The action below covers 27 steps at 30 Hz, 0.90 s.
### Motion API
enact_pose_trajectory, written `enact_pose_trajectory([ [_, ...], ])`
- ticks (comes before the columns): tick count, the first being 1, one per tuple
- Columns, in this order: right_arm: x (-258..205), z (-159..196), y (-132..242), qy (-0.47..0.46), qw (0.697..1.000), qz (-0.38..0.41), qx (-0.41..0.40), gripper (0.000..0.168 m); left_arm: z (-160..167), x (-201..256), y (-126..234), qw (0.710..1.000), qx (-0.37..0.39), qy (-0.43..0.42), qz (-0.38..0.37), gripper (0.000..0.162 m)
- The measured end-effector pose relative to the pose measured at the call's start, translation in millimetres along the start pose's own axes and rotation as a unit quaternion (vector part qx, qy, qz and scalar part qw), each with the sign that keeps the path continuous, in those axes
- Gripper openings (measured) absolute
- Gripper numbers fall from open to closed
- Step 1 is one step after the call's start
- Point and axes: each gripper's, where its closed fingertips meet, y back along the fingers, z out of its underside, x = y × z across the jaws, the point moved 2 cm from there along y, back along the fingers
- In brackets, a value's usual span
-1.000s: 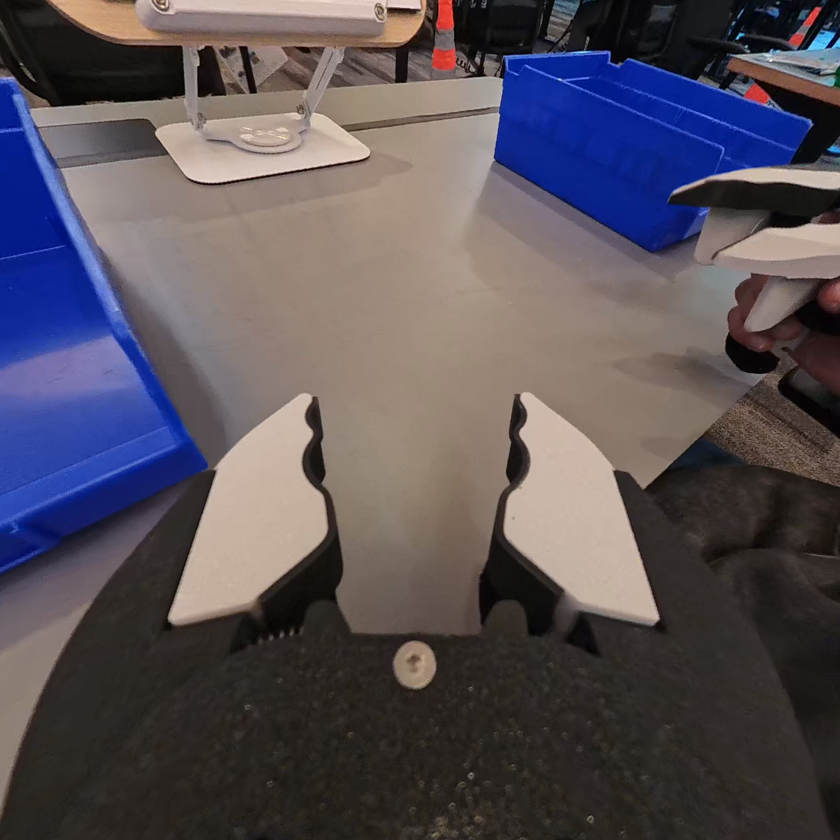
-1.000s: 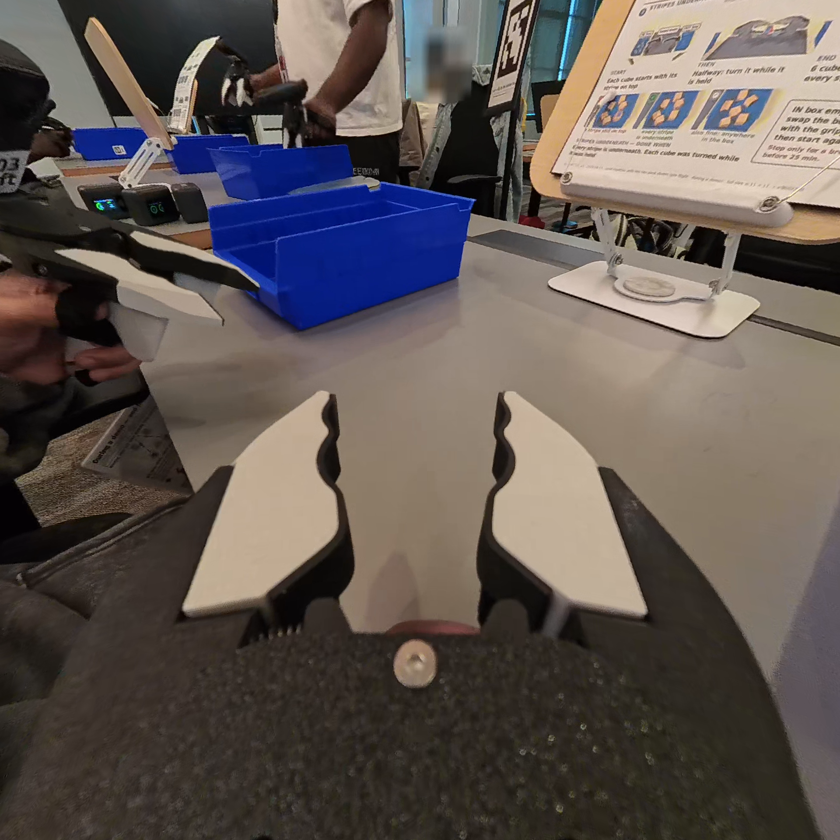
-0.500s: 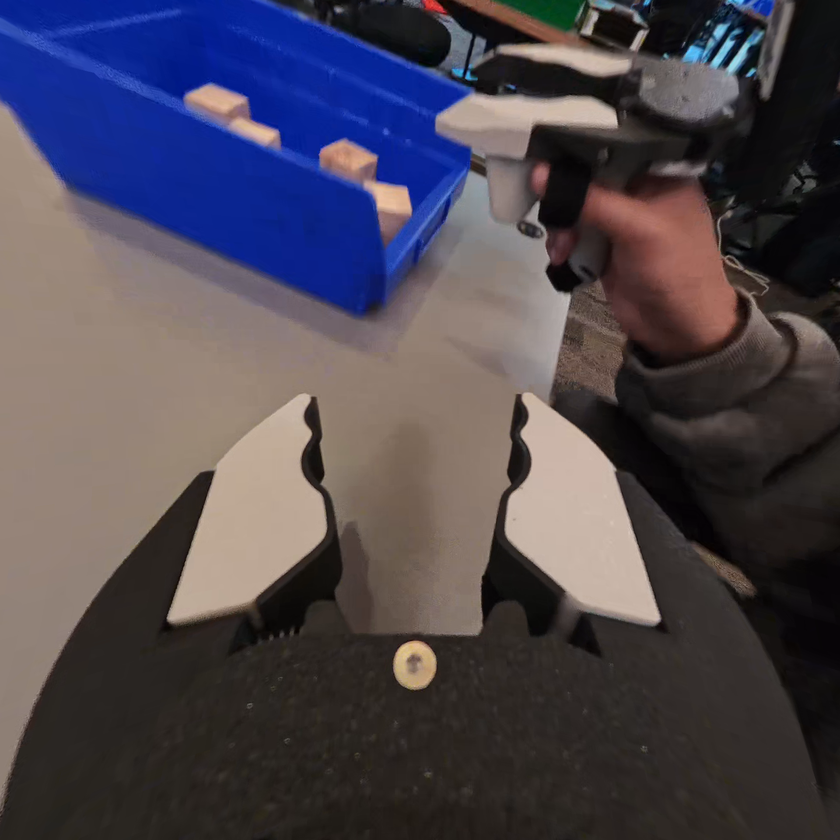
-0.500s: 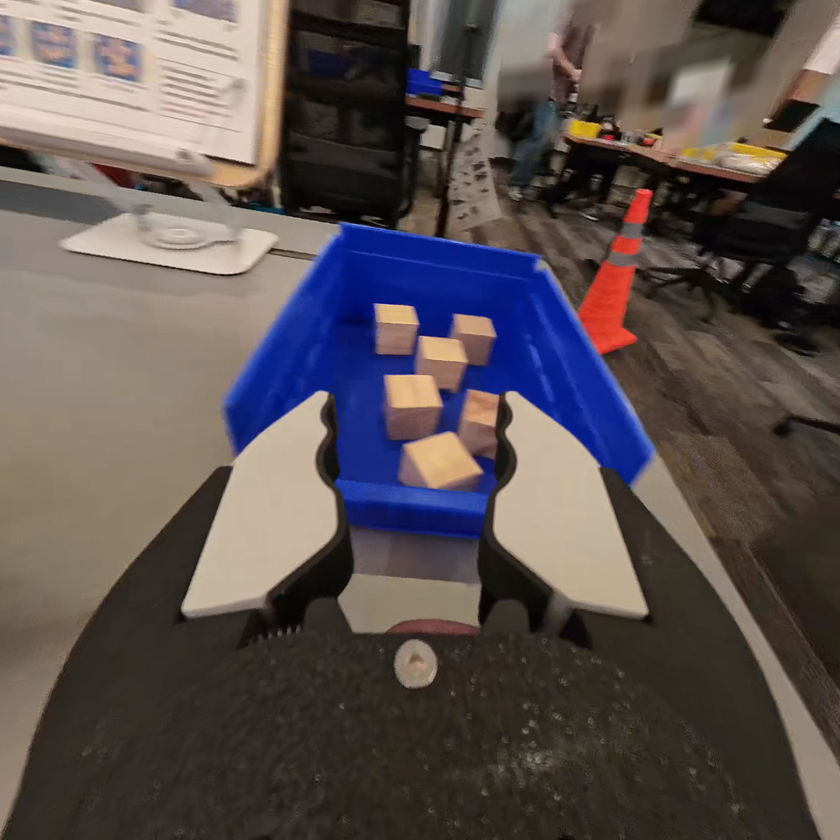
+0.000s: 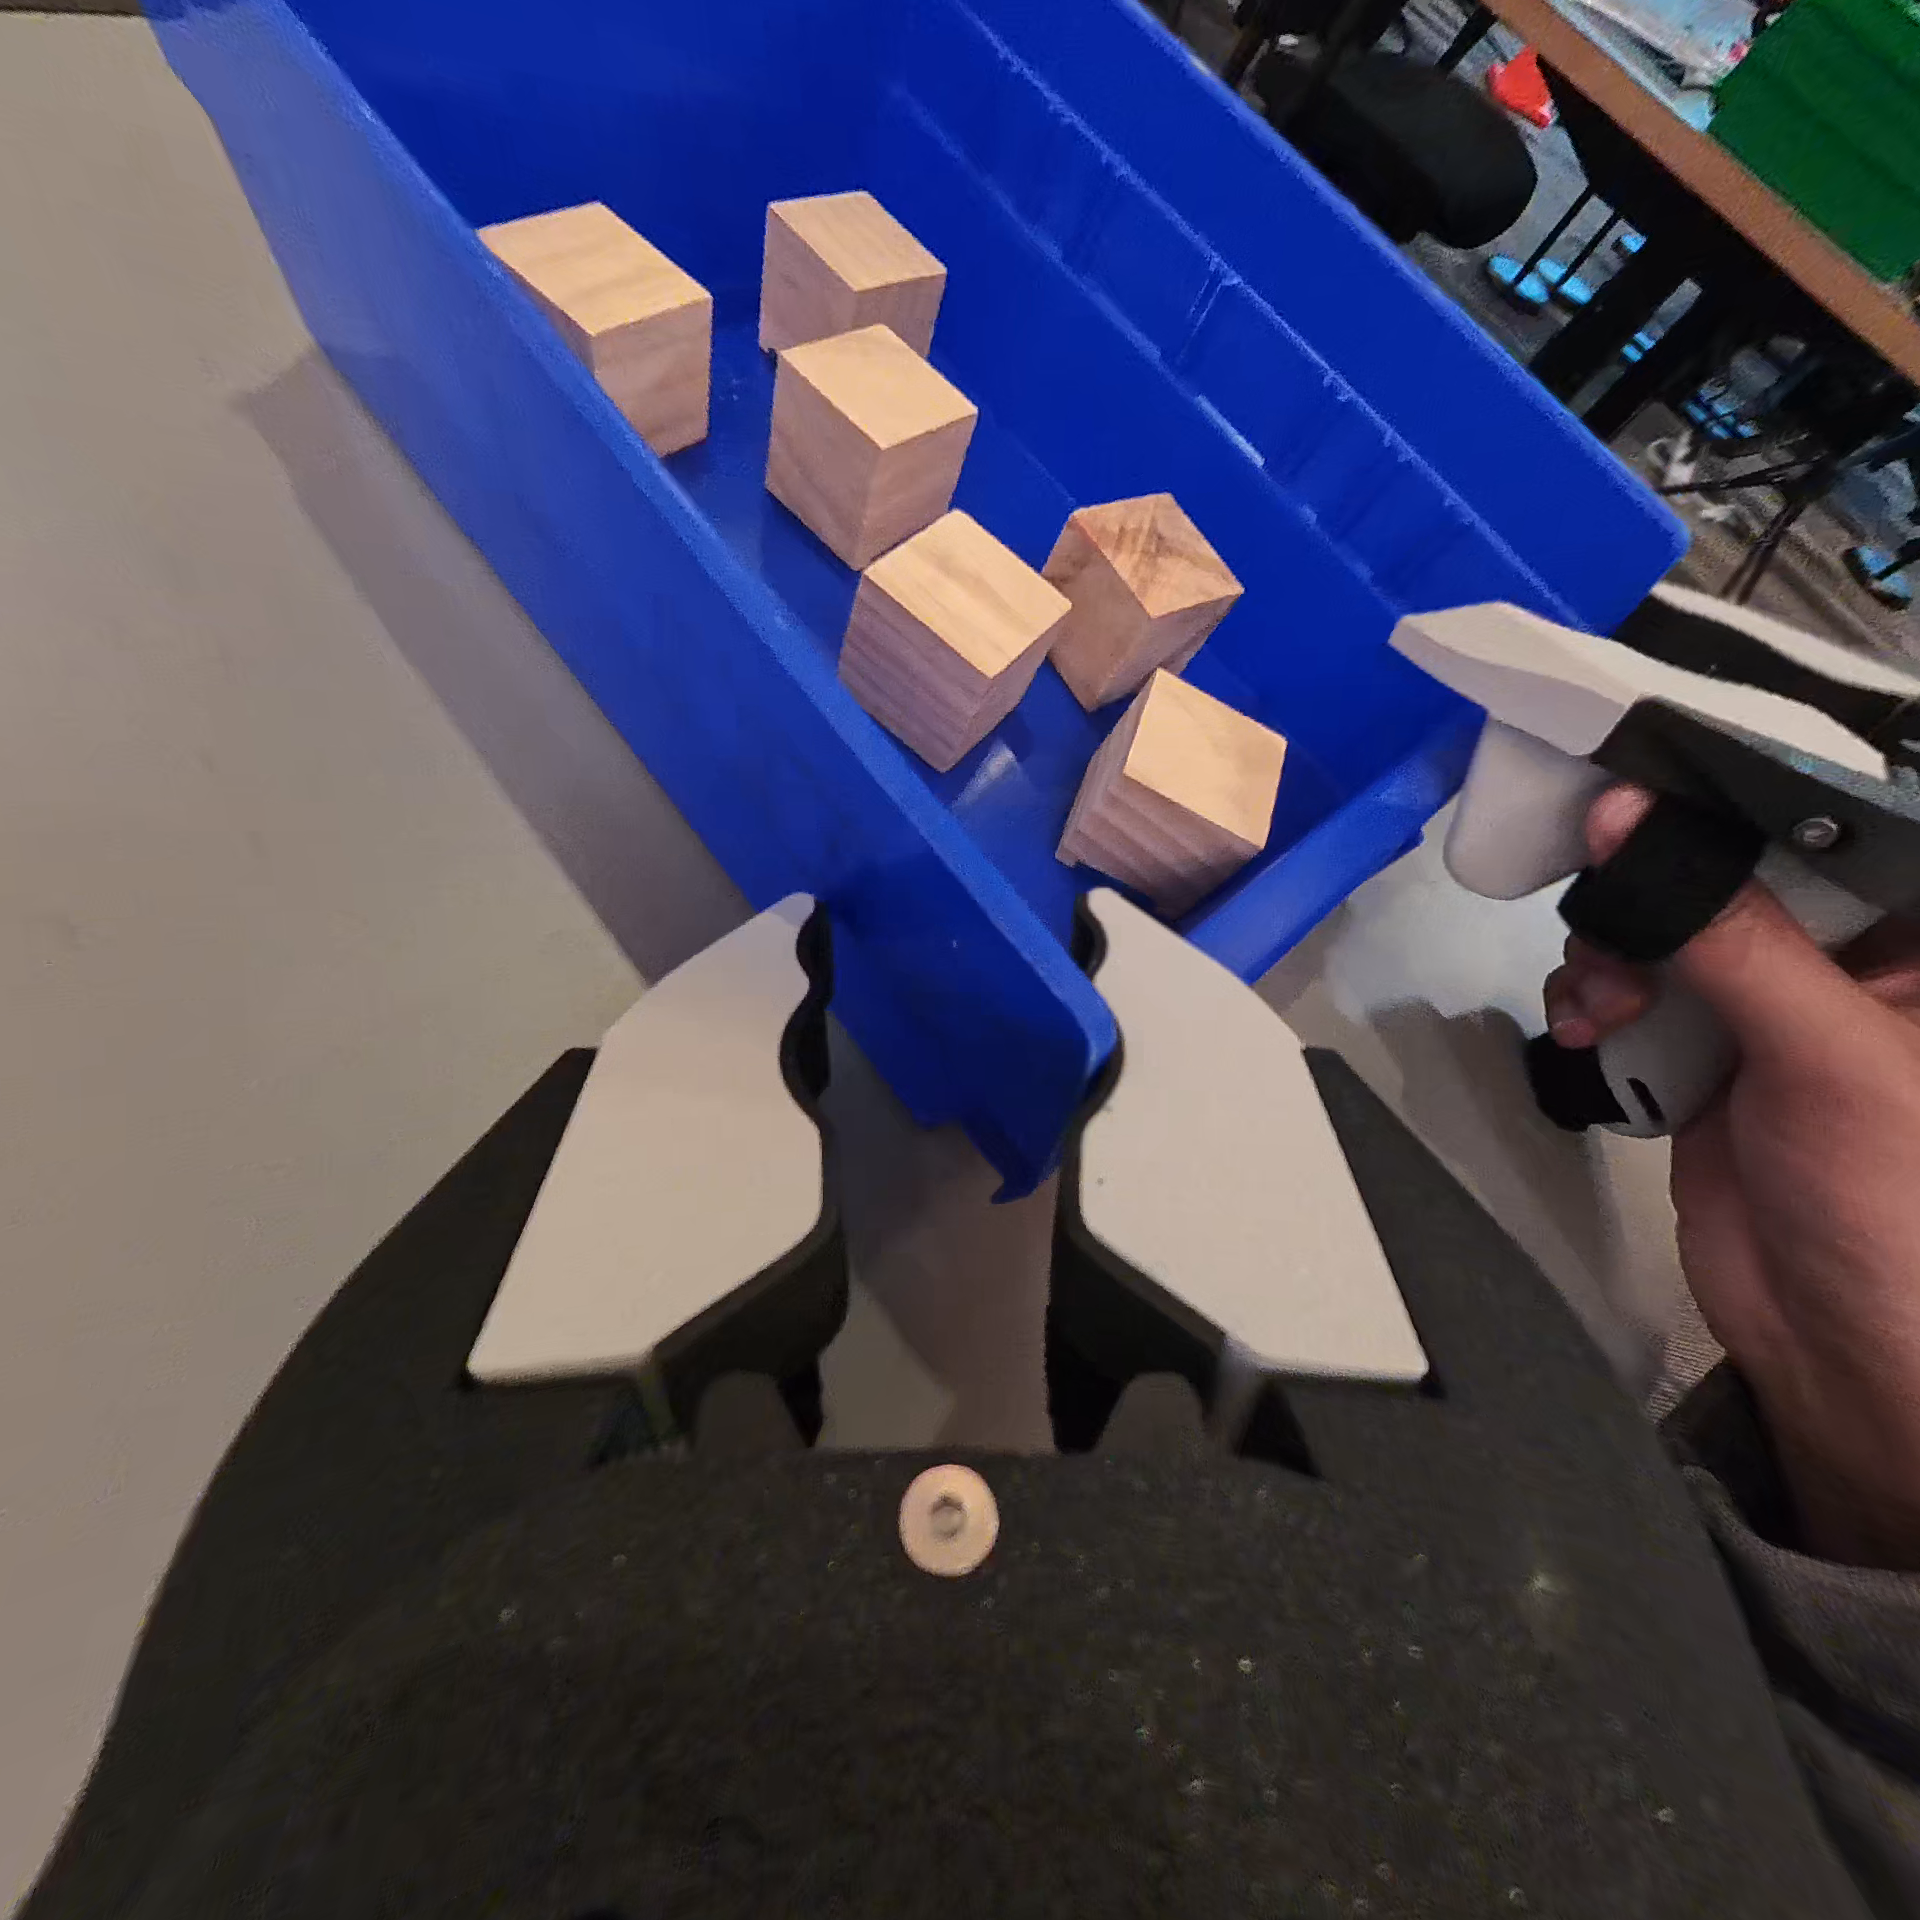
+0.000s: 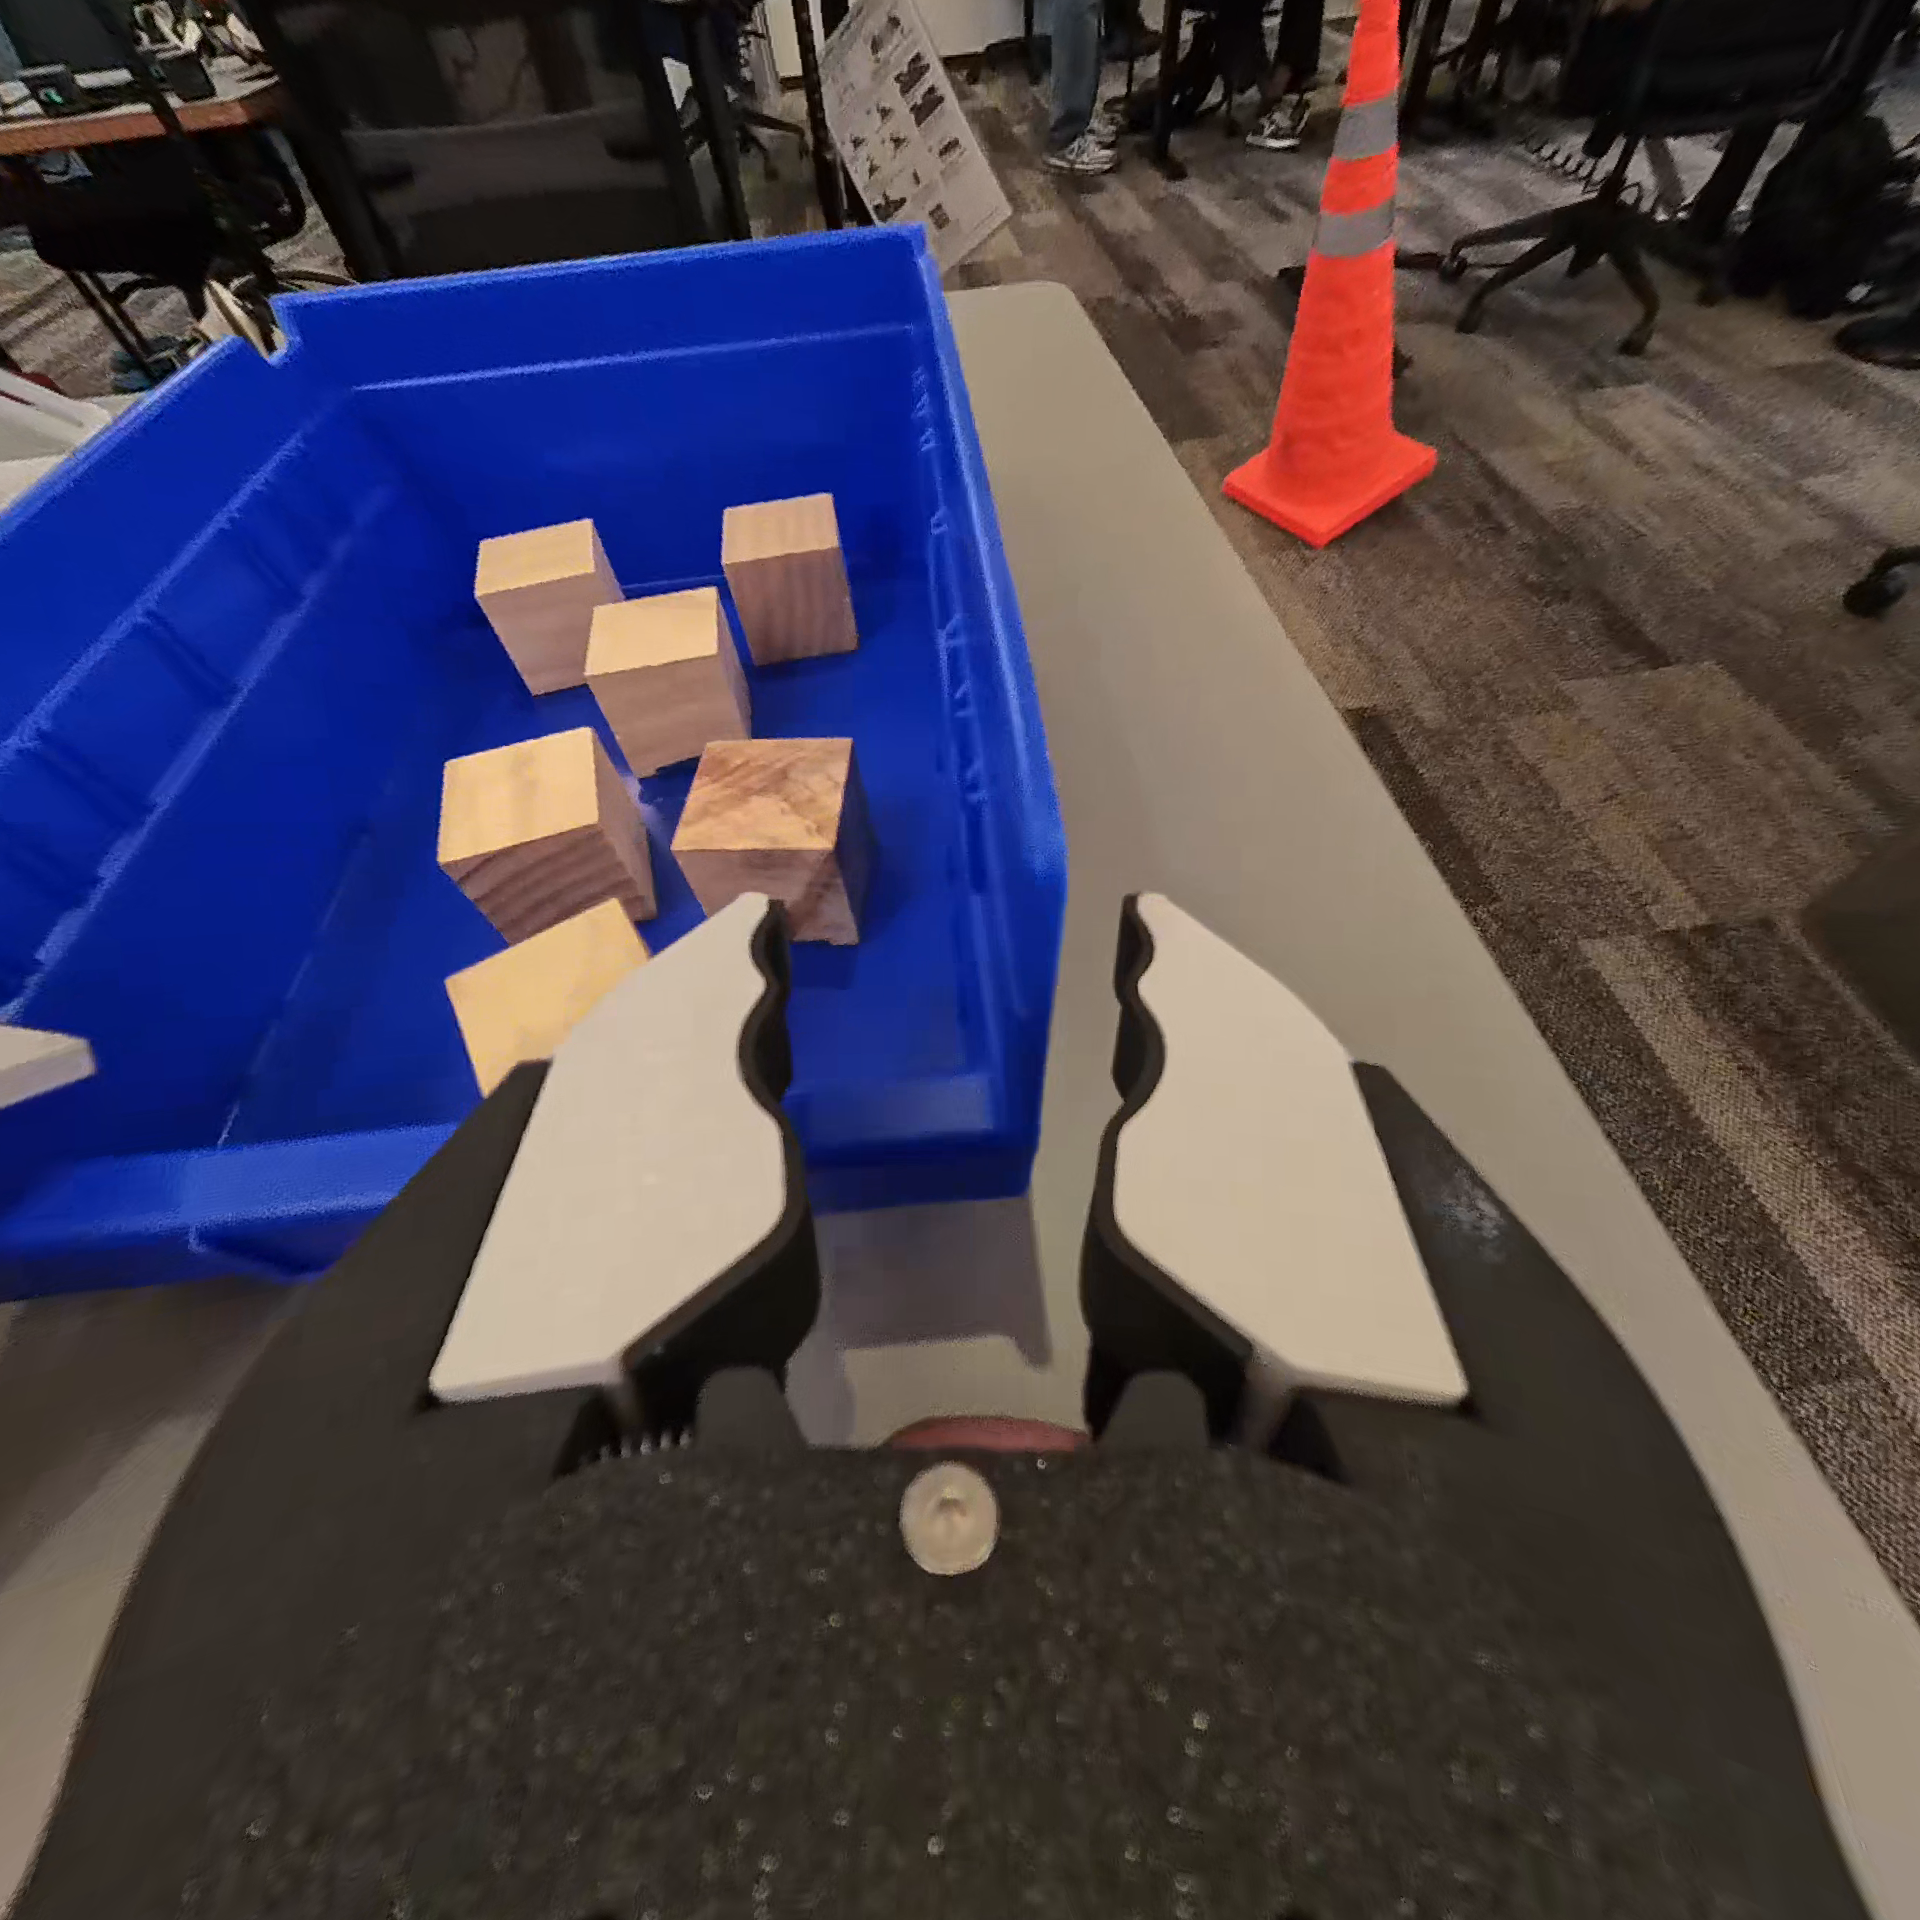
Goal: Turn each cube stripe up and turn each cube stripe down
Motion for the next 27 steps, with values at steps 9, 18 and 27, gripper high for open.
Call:
enact_pose_trajectory([
  [9,-32,-5,10,0.001,0.999,0.011,-0.04,0.003,-18,-41,26,0.983,0.045,-0.063,-0.164,0.009],
  [18,-157,-32,53,0.068,0.996,-0.023,0.047,0.002,-6,-98,152,0.961,0.117,-0.054,-0.243,0.005],
  [27,-340,-2,60,0.123,0.976,-0.178,0.016,0.003,62,-194,300,0.933,0.105,0.006,-0.345,0.007],
])
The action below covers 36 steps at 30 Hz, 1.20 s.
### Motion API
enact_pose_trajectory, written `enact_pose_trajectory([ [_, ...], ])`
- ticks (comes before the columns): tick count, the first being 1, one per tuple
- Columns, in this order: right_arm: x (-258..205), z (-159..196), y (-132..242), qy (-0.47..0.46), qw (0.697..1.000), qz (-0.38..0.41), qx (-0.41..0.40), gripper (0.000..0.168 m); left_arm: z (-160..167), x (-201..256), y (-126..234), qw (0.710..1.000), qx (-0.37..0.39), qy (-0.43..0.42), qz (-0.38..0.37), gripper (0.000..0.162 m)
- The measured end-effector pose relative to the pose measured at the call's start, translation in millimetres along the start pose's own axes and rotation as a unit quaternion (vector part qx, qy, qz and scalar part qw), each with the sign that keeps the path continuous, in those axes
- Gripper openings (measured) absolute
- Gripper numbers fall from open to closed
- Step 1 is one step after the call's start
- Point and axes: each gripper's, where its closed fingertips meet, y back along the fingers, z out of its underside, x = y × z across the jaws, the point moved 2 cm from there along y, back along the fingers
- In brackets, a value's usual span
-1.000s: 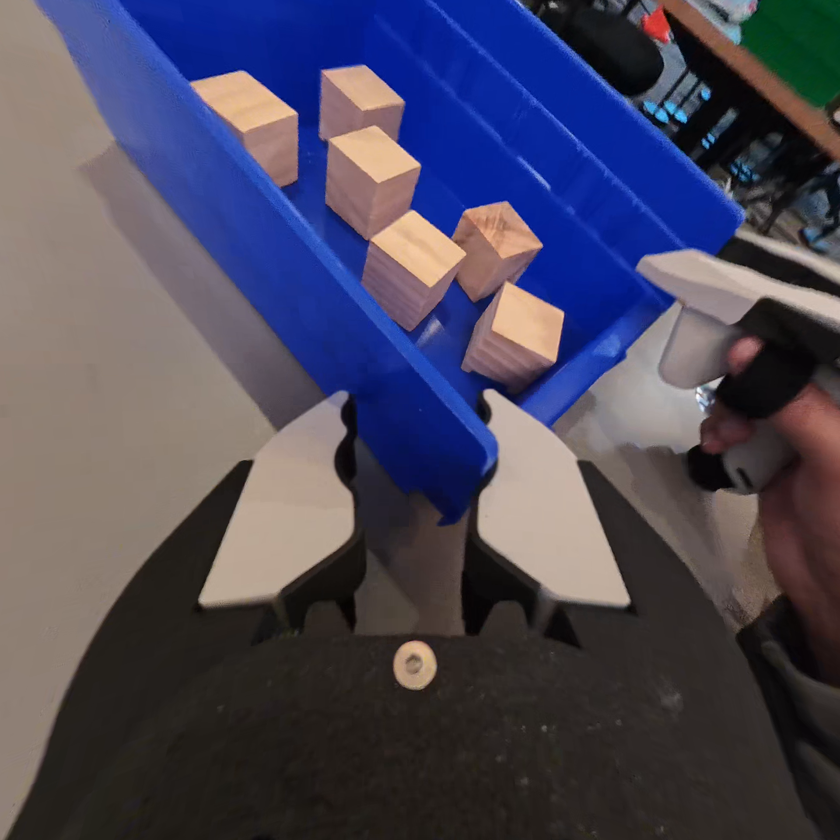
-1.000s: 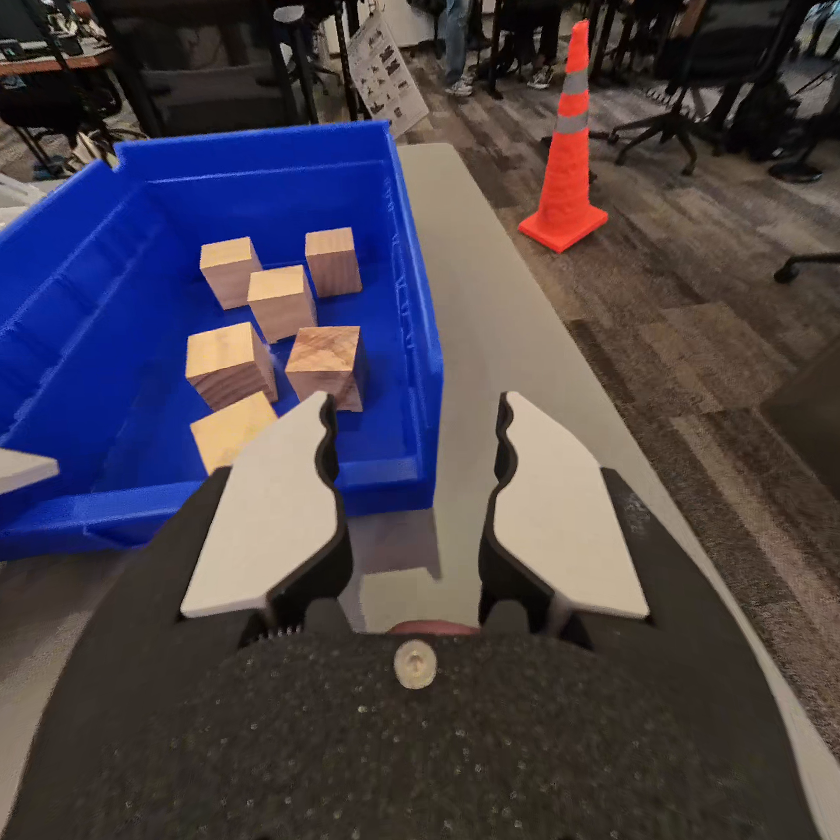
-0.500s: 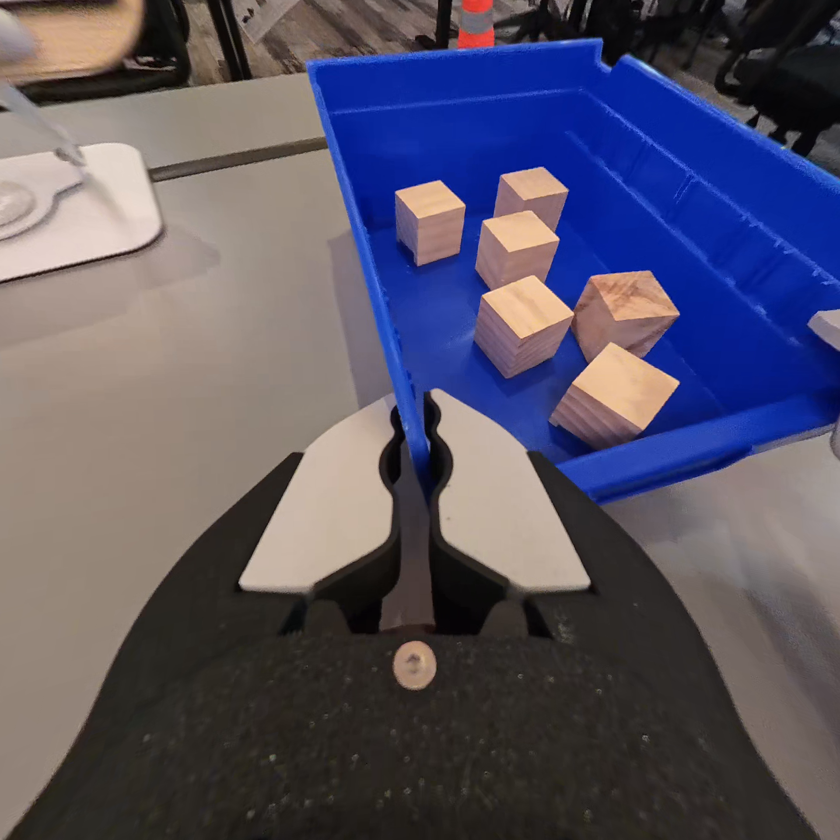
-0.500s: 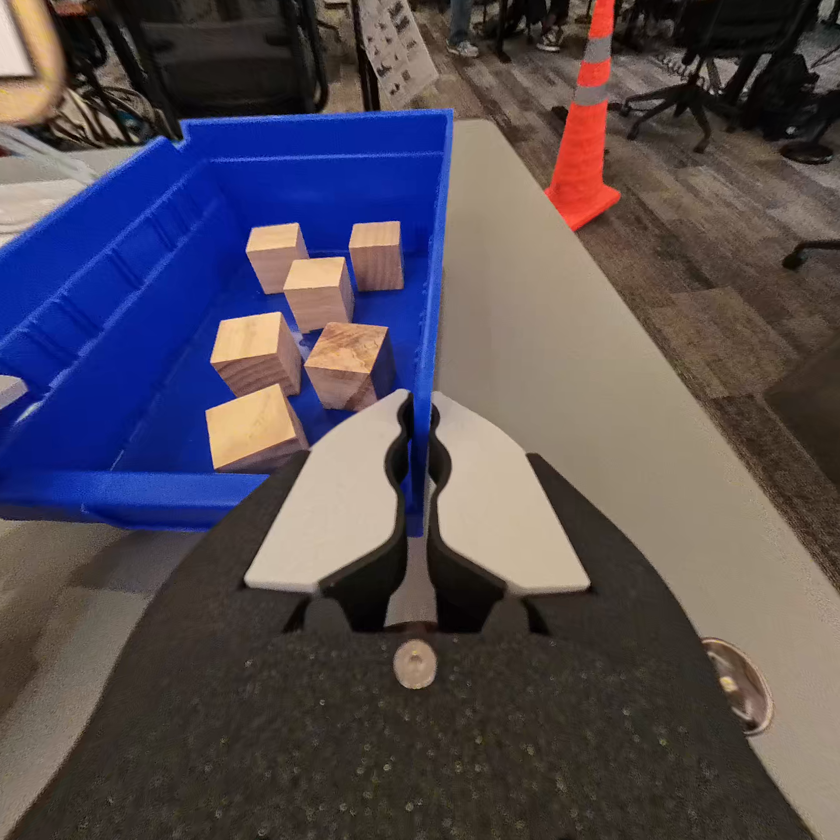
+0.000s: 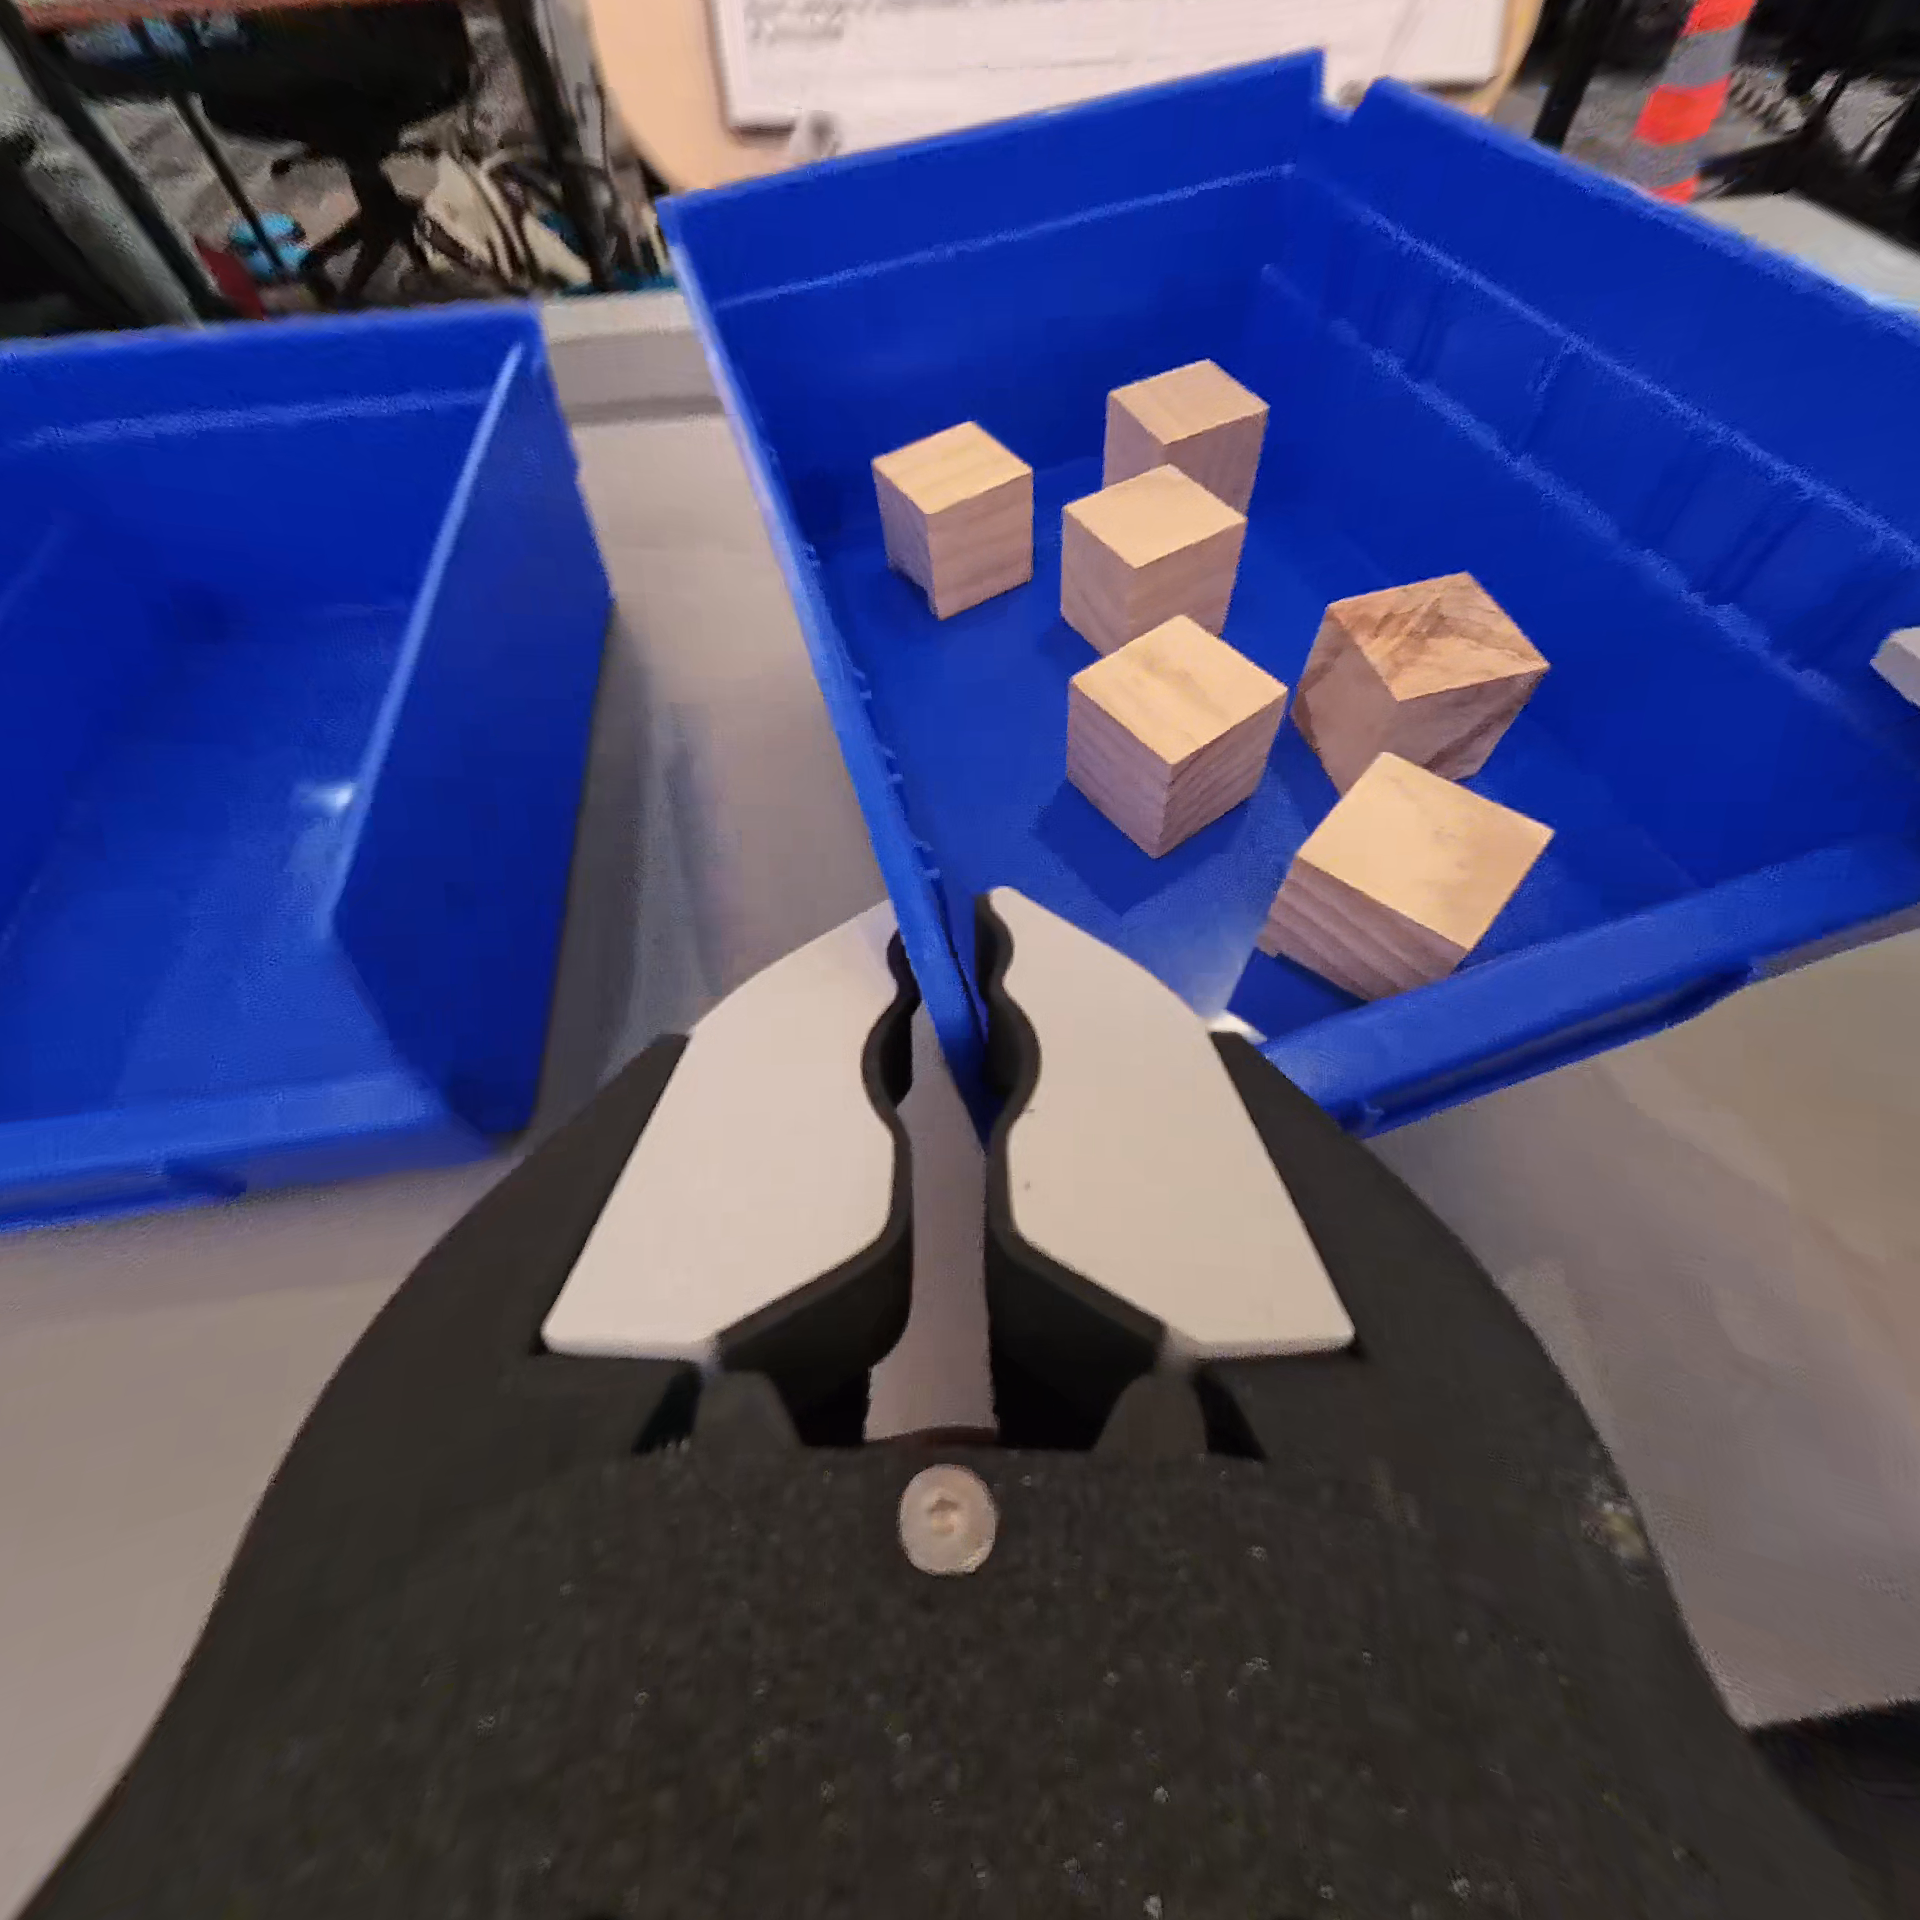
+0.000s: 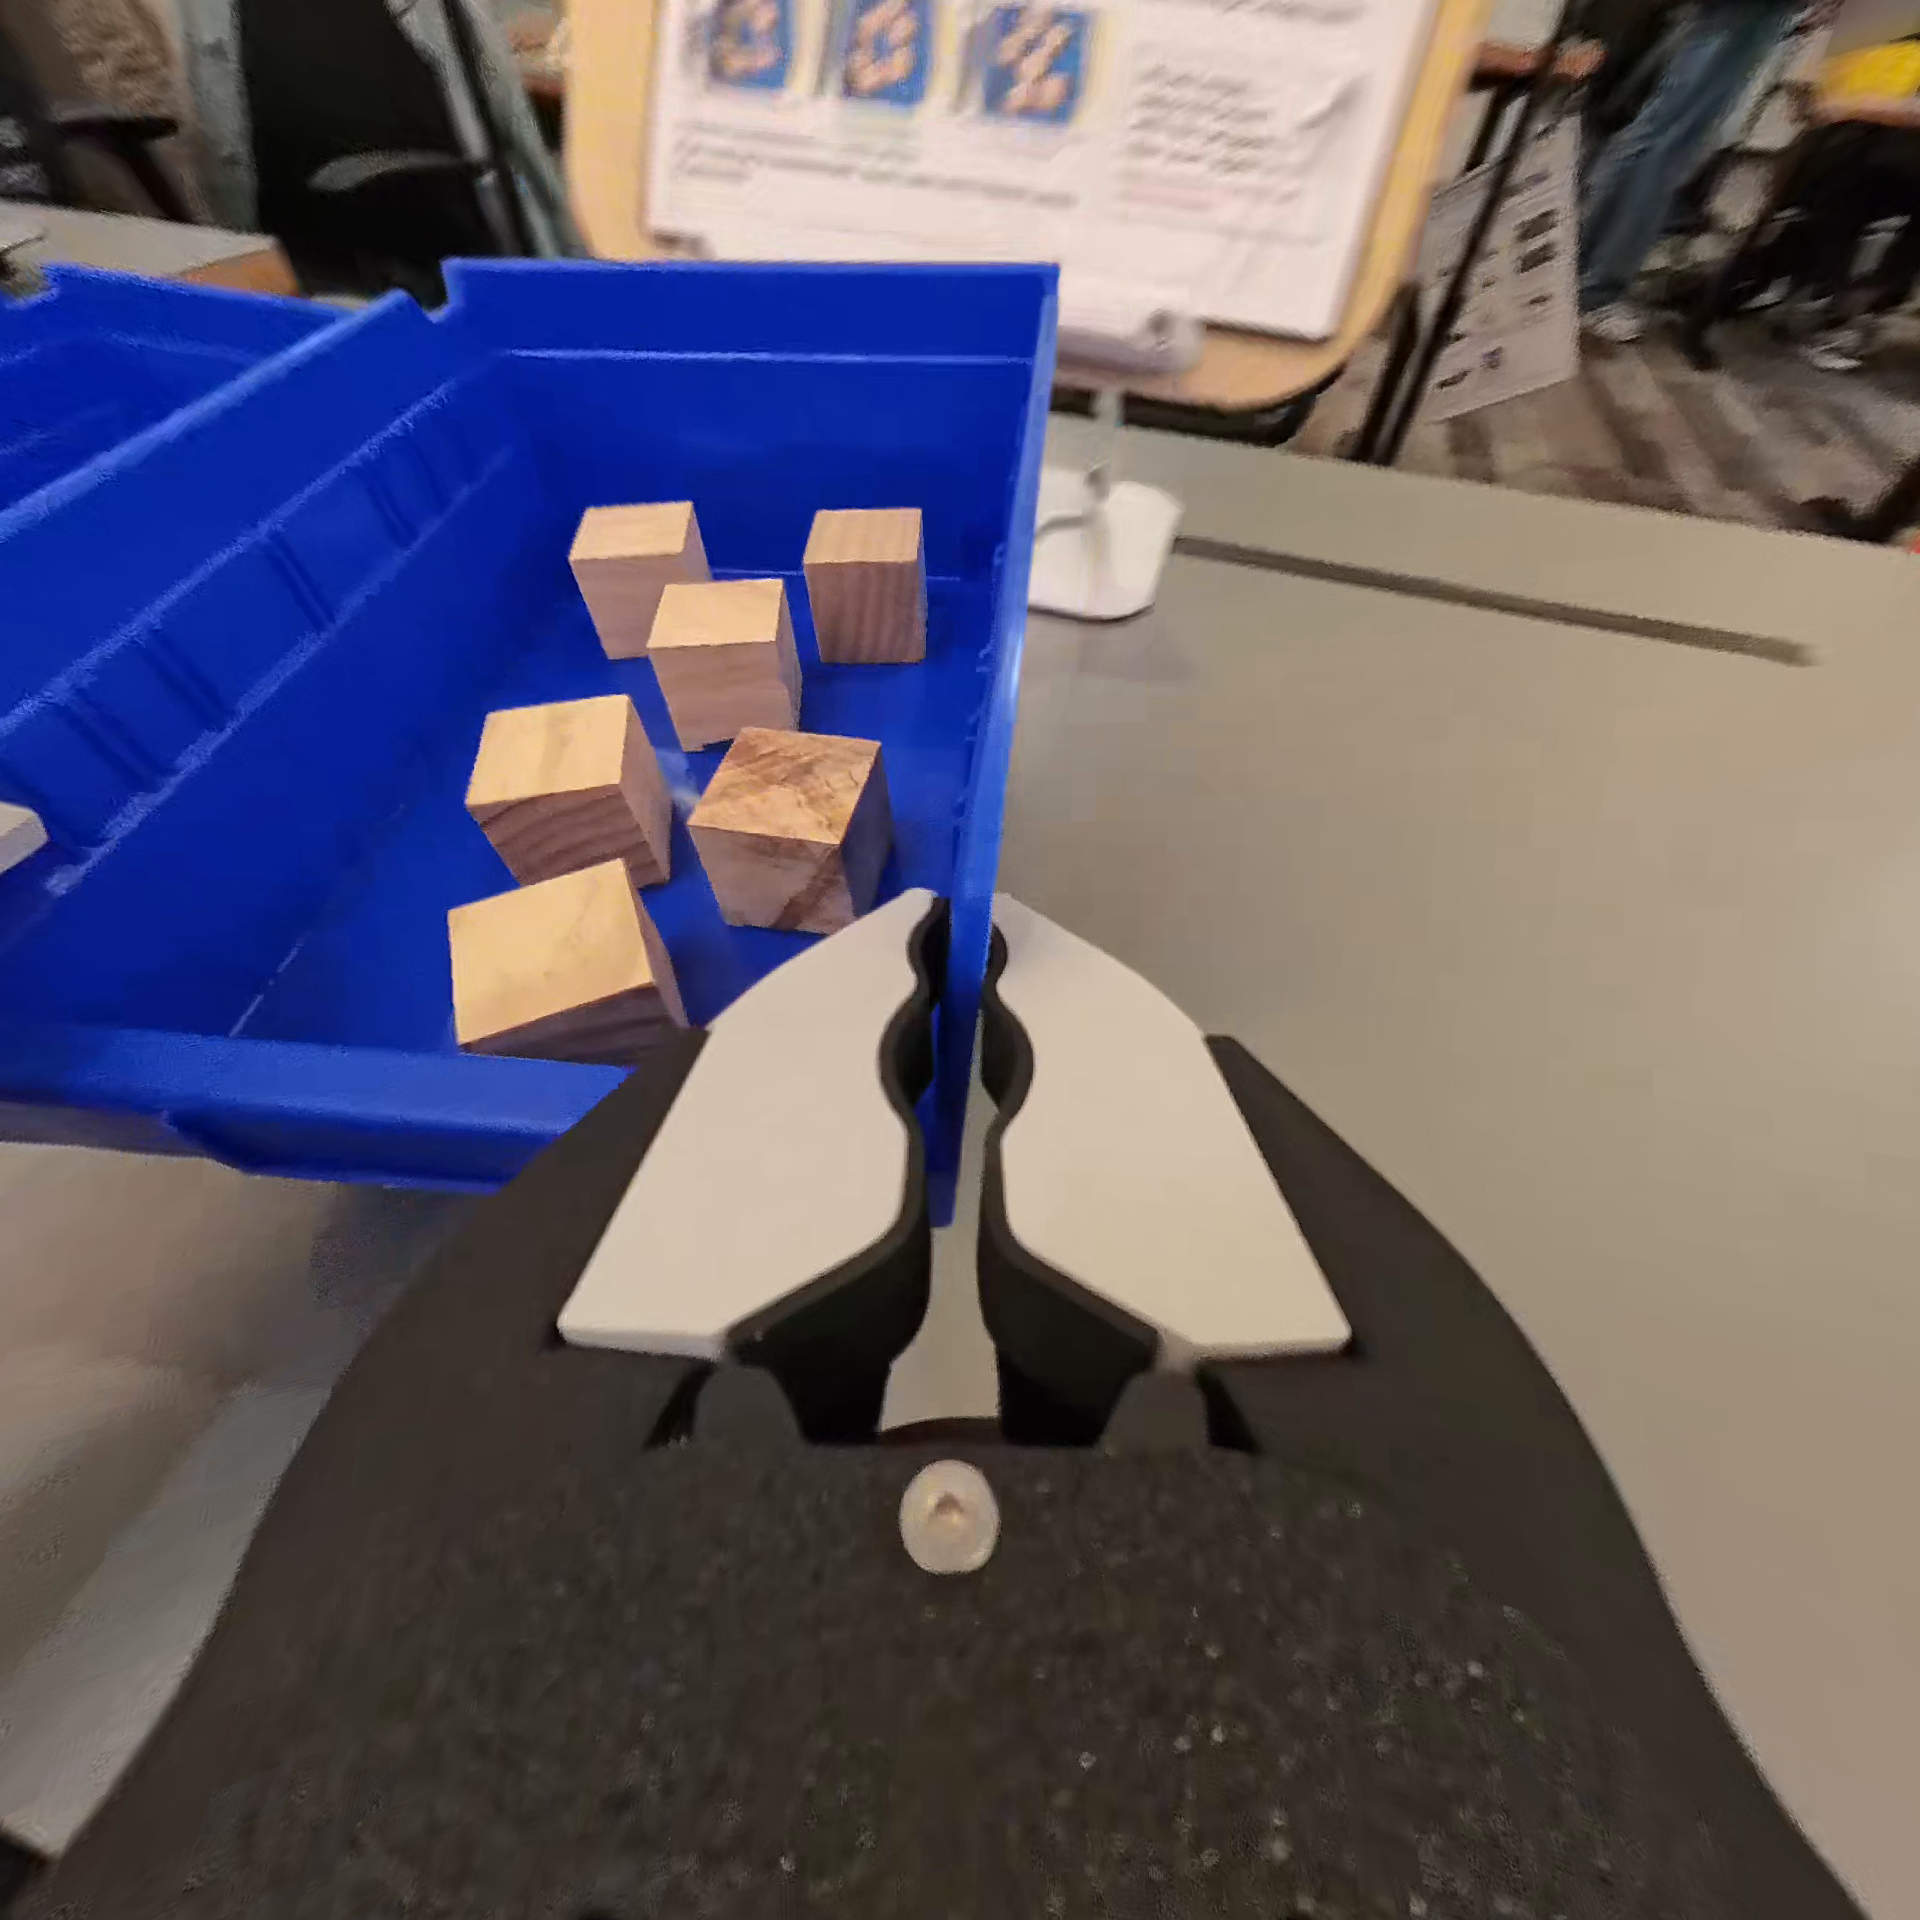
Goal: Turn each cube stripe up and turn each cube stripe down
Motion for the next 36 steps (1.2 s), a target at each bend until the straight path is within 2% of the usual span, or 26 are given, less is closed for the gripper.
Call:
enact_pose_trajectory([
  [4,-32,20,-16,0.015,0.999,-0.025,-0.03,0.003,27,-28,-1,0.999,-0.026,0.015,-0.013,0.007],
  [7,-31,30,-20,0.004,0.999,-0.026,-0.029,0.004,27,-27,-5,1.0,-0.024,0.002,-0.019,0.007],
  [10,-28,41,-24,-0.014,0.997,-0.063,-0.038,0.006,31,-24,-7,1.0,-0.029,0.003,-0.003,0.013],
  [13,-20,37,-11,-0.004,0.997,-0.078,0.01,0.039,20,-19,19,0.998,0.0,0.013,0.063,0.037],
  [14,-17,33,-2,0.023,0.996,-0.075,0.033,0.044,11,-20,33,0.996,0.022,0.014,0.083,0.052],
  [16,-17,26,17,0.086,0.99,-0.07,0.083,0.055,4,-49,60,0.997,0.053,-0.009,0.059,0.074],
  [17,-21,24,27,0.112,0.985,-0.075,0.104,0.058,5,-74,71,0.997,0.065,-0.025,0.024,0.076],
  [19,-38,24,45,0.132,0.977,-0.105,0.131,0.061,15,-137,92,0.994,0.089,-0.029,-0.057,0.066],
  [21,-58,27,57,0.131,0.971,-0.142,0.142,0.062,25,-194,98,0.99,0.11,-0.021,-0.088,0.058],
  [22,-68,29,62,0.123,0.968,-0.158,0.148,0.064,34,-218,91,0.992,0.093,-0.011,-0.087,0.056],
  [25,-100,38,66,0.123,0.961,-0.209,0.137,0.063,54,-272,53,0.996,0.03,0.041,-0.069,0.063],
  [28,-126,50,68,0.132,0.954,-0.246,0.108,0.063,52,-299,16,0.996,0.014,0.085,-0.024,0.064],
  [31,-145,59,72,0.108,0.948,-0.284,0.1,0.065,41,-319,-18,0.996,0.013,0.086,-0.019,0.066],
  [33,-157,68,76,0.088,0.941,-0.317,0.073,0.062,32,-313,-33,0.995,0.01,0.093,0.034,0.054],
  [35,-167,75,78,0.08,0.936,-0.337,0.054,0.06,30,-311,-36,0.989,-0.002,0.141,0.048,0.017],
  [36,-171,77,78,0.082,0.936,-0.34,0.044,0.058,31,-314,-33,0.987,-0.001,0.155,0.031,0.008],
])
